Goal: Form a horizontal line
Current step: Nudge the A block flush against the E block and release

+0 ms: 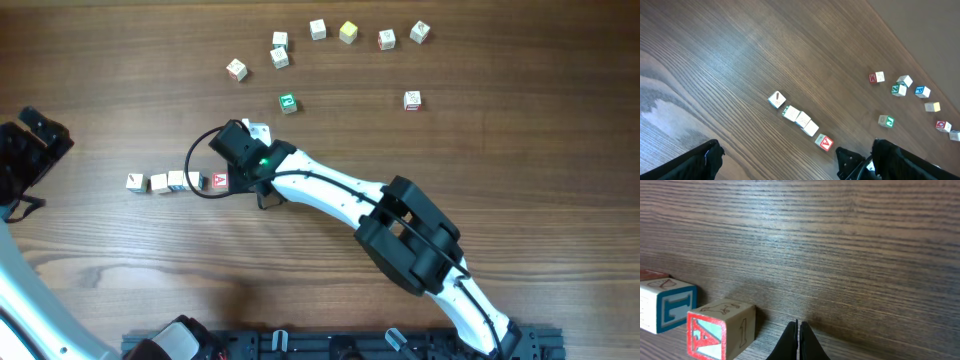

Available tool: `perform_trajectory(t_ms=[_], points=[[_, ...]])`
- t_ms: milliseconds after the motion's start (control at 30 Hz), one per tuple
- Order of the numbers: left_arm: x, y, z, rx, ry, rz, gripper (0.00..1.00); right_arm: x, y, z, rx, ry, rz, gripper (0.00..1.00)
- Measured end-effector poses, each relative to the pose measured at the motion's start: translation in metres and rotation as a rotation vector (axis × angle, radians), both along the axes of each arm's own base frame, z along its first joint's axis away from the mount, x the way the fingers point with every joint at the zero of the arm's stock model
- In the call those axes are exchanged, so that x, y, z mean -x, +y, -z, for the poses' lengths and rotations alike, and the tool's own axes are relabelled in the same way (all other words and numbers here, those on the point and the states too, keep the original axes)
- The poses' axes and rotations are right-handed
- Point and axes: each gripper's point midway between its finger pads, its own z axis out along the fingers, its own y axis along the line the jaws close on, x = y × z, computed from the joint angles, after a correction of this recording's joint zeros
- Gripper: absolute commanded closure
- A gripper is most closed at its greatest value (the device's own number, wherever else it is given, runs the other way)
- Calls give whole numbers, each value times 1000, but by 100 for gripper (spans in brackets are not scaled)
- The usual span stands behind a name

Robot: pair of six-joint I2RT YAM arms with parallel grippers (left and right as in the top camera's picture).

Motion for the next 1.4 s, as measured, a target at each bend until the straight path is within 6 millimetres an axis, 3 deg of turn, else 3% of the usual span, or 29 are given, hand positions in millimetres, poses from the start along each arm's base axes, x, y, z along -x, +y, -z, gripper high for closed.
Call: perform_trajectory(t_ms=[467,1400], points=[[0,0,0,0,0,0,0,17,23,6,-108,101,-56,95],[0,0,0,0,0,0,0,15,40,-1,-192,87,-85,96]])
